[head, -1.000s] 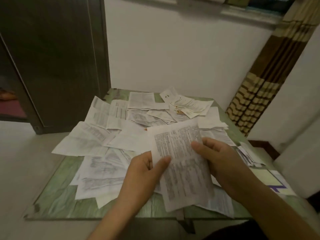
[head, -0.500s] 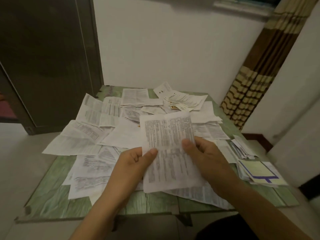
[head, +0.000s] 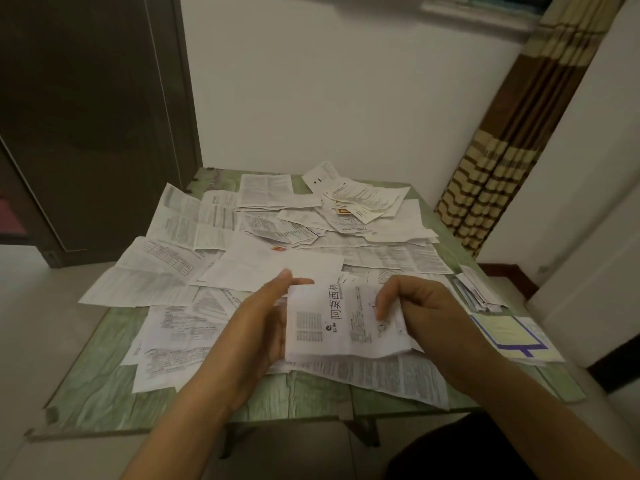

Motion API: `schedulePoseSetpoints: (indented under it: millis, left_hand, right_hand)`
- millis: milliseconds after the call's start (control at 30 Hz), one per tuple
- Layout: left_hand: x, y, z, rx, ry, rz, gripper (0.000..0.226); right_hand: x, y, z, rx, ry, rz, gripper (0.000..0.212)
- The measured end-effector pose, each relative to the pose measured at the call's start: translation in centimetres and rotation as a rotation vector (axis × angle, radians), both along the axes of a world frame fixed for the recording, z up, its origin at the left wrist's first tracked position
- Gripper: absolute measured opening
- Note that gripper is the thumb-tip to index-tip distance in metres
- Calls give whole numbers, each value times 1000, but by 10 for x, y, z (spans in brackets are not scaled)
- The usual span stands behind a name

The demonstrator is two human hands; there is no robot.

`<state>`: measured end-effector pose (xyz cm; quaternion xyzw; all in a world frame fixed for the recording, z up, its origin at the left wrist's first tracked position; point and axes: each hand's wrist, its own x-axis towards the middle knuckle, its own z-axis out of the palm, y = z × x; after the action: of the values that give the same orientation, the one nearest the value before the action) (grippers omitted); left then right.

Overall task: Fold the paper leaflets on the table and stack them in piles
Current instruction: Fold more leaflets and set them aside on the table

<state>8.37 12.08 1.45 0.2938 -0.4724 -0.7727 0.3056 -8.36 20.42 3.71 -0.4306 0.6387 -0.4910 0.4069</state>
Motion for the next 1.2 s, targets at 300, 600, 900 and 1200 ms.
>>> schedulePoseSetpoints:
  millis: [300,600,900,1200]
  left_hand:
    - [5,-4,-14,-353,-211,83,9]
    - [10,-10,-11,-388,-189,5,39]
    - [-9,8,-12,-242,-81,51,17]
    - [-3,4,-14,-224,-97,15,27]
  right_hand:
    - [-12,-5,8,-102,246,-84,34]
    - [16,-15,1,111,465,302,21]
    - [31,-16,-20,-73,68,-98,18]
    - [18,-13,-15,32,-207,-23,25]
